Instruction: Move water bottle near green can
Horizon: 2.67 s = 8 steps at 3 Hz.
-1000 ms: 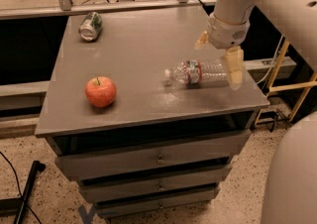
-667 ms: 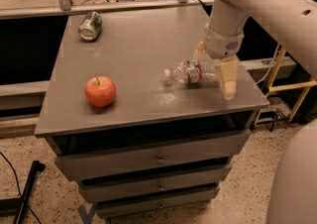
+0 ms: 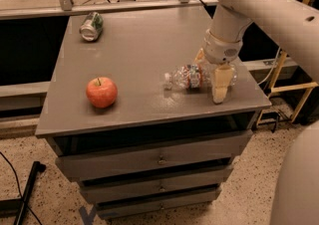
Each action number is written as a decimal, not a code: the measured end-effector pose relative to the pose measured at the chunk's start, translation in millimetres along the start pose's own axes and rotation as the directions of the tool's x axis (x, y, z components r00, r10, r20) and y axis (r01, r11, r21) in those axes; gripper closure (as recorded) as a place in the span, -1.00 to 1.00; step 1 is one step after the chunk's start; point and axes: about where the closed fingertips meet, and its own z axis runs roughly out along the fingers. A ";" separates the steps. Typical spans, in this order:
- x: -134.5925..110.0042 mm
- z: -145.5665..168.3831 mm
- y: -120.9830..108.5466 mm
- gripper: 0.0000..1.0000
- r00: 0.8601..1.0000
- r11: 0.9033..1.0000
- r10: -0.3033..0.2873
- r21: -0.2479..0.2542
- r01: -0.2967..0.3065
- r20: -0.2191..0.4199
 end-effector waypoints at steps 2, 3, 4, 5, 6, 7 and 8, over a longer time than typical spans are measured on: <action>-2.3 -15.6 -0.4 0.98 1.000 1.000 -0.001 0.001 0.001 0.000; -15.8 -33.2 -30.8 1.00 0.993 0.987 -0.115 0.112 0.112 0.024; -34.4 -69.0 -73.4 1.00 0.953 0.923 -0.301 0.247 0.296 -0.017; -36.9 -84.1 -83.7 1.00 0.932 0.889 -0.361 0.288 0.357 -0.041; -36.8 -78.9 -83.1 1.00 0.937 0.897 -0.347 0.280 0.343 -0.035; -50.6 -82.1 -90.8 1.00 0.913 0.862 -0.407 0.316 0.396 -0.032; -92.6 -95.4 -116.2 1.00 0.831 0.745 -0.554 0.421 0.518 -0.042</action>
Offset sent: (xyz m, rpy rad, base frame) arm 0.0185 0.0333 0.0656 0.0124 -0.1253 0.1581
